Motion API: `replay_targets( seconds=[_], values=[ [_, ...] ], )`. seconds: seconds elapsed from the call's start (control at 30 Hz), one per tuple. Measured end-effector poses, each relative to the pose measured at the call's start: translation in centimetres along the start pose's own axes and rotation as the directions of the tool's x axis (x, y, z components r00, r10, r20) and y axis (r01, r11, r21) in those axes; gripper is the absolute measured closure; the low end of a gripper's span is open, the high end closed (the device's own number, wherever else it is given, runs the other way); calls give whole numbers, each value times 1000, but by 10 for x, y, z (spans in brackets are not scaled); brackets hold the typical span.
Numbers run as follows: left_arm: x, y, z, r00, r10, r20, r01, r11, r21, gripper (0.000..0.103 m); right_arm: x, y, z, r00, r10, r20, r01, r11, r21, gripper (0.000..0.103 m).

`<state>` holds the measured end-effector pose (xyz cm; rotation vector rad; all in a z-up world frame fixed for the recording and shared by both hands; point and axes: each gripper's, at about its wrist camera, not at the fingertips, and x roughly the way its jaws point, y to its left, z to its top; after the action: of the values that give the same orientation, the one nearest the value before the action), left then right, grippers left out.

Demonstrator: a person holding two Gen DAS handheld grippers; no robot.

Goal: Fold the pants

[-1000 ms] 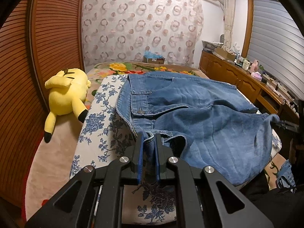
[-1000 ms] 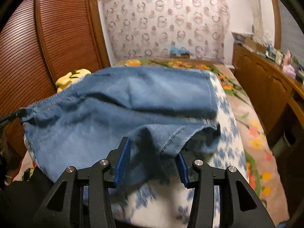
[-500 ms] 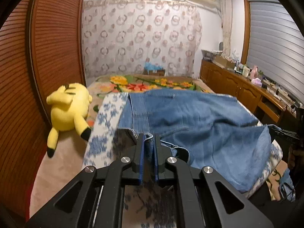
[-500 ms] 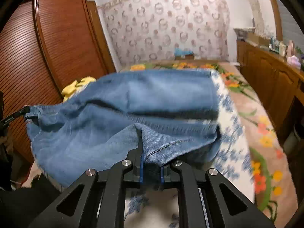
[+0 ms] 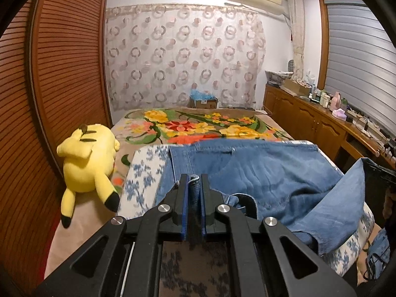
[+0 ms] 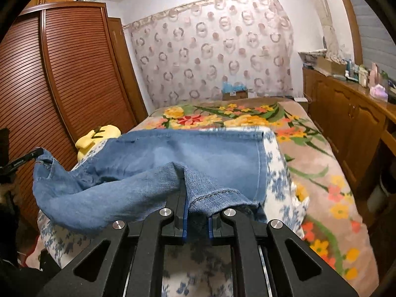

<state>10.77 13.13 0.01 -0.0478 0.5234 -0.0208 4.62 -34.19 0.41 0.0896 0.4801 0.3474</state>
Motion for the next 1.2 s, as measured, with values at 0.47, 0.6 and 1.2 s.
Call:
replay_targets(
  seconds=[0.47,0.6,1.2],
  values=[
    [73,12,65,1000,19,1,-19,1000,-3,96,75,-18,49,997,-44,-68,45,999,10,93],
    [105,12,65,999,13,-47,-13,1000,2,97,105,-19,59,991,-59,-117,61,998,11,93],
    [177,24,71,986,57,-157,-61,998,-23,95,166,-24,107,953,-133,-272,146,989,29,61]
  ],
)
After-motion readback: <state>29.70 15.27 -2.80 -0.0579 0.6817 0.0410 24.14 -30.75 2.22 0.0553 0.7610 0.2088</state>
